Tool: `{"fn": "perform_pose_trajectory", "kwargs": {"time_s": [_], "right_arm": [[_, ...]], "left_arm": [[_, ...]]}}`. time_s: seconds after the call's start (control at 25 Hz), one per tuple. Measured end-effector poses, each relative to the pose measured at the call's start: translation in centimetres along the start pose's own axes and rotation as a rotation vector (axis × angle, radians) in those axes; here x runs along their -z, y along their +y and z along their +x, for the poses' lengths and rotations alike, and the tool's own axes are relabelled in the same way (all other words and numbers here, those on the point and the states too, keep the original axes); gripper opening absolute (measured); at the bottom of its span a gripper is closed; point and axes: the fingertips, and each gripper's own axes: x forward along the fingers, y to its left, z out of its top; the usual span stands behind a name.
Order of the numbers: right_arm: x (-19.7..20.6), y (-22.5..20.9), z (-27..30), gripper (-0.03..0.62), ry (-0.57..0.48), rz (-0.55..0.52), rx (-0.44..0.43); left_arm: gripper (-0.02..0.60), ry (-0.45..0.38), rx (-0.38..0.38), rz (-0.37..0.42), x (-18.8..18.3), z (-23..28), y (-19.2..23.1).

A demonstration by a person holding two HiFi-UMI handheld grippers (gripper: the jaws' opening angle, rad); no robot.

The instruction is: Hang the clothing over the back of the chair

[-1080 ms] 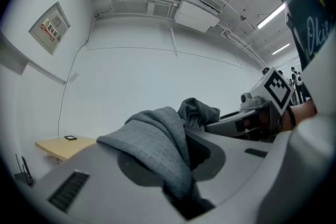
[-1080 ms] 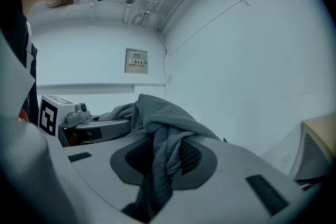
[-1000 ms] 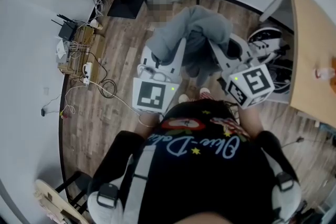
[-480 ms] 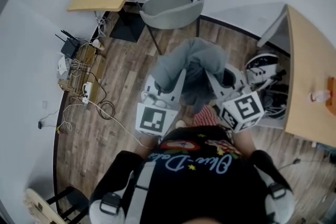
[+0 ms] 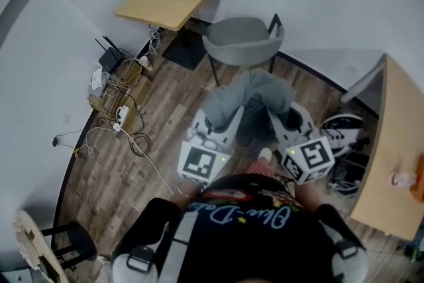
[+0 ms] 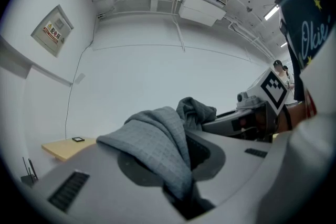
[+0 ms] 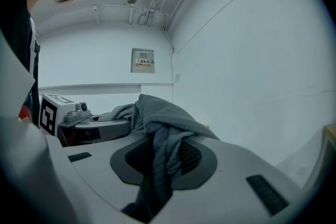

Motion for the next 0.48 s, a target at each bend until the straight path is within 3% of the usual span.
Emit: {"fn": "perform_pose_trajectory", "kwargs": {"time_s": [0.48], "right_arm": [[-1.7,-5.6,3.1,0.069,-0.026,0.013,-0.051]], "left_arm": [[0.075,0.036,-0.047,0.045,-0.7,6.3,1.7]]}}
